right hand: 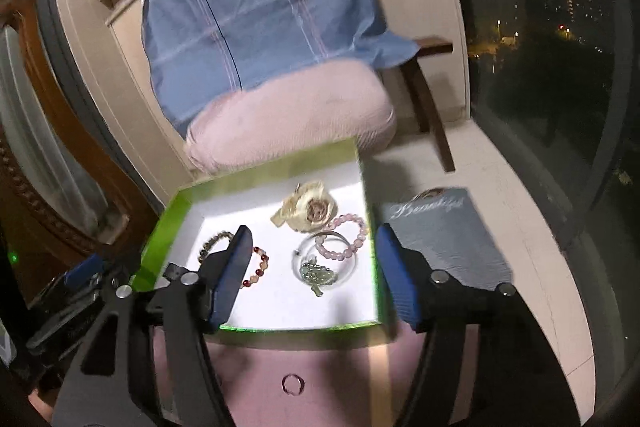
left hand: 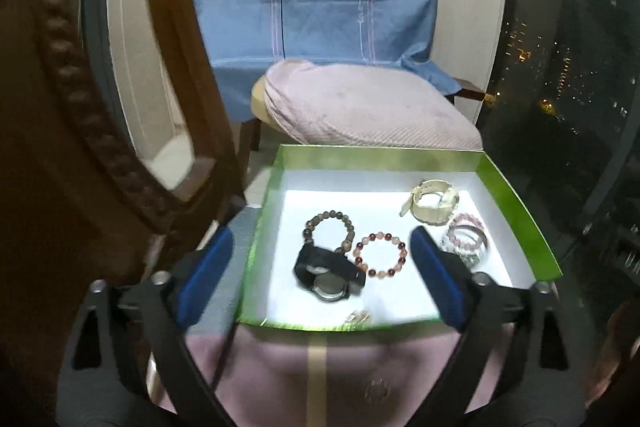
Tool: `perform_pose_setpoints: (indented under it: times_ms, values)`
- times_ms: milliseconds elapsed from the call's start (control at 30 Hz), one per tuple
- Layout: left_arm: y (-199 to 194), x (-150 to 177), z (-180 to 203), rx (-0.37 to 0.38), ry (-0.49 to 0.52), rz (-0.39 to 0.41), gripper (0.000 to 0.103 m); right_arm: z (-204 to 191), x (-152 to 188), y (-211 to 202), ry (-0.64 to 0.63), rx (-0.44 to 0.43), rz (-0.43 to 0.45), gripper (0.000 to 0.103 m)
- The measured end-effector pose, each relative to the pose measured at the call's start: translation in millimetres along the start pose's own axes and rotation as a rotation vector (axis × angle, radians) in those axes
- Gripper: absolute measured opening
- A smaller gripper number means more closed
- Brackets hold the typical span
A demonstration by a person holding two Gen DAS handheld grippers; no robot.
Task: Organize jewelry
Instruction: 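Carry the charm and bangle into the green box and open both grippers, then grasp the stone-set silver ring with the left gripper while the right grasps the small dark ring, then carry both rings into the green box and open both grippers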
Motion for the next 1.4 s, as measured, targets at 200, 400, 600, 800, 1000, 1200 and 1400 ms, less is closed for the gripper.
perform_pose_setpoints:
  times_ms: [200, 400, 600, 800, 1000, 1200, 1400]
  values:
    - [-6.8, 77.2, 22.1, 0.038, 0.055, -0.185, 0.096, 16.8, 45.3, -18.4, -0.111, 0.094, -0.126, 0.065]
    - [7.7, 108.5, 41.2, 0.055, 0.111, -0.260, 0.089, 9.4, 85.2, -22.8, -0.211, 0.099, -0.220, 0.065]
    - [30.0, 108.0, 53.6, 0.082, 0.086, -0.311, 0.075, 11.6, 98.6, -9.0, -0.227, 0.118, -0.262, 0.059]
    - [37.0, 113.1, 71.5, 0.098, 0.109, -0.334, 0.070, 12.4, 114.2, 12.2, -0.261, 0.138, -0.306, 0.047]
    - [35.1, 112.2, 65.5, 0.113, 0.076, -0.331, 0.020, -3.4, 129.1, 30.9, -0.284, 0.105, -0.341, 0.045]
    - [33.6, 110.5, 56.7, 0.156, 0.054, -0.336, 0.020, -17.0, 136.6, 46.5, -0.317, 0.106, -0.347, 0.044]
    - [14.2, 82.5, 34.5, 0.141, 0.026, -0.259, 0.020, -25.5, 138.1, 52.2, -0.372, 0.146, -0.349, 0.019]
Point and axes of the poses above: each gripper's, at about its wrist camera, not at the fingertips, and y roughly the way its jaws point, z to its right, x to its underside, the point moved 8 cm from there along y, roughly the way its jaws point, and after that the axes turned 9 degrees about y, right-handed, at the moved point
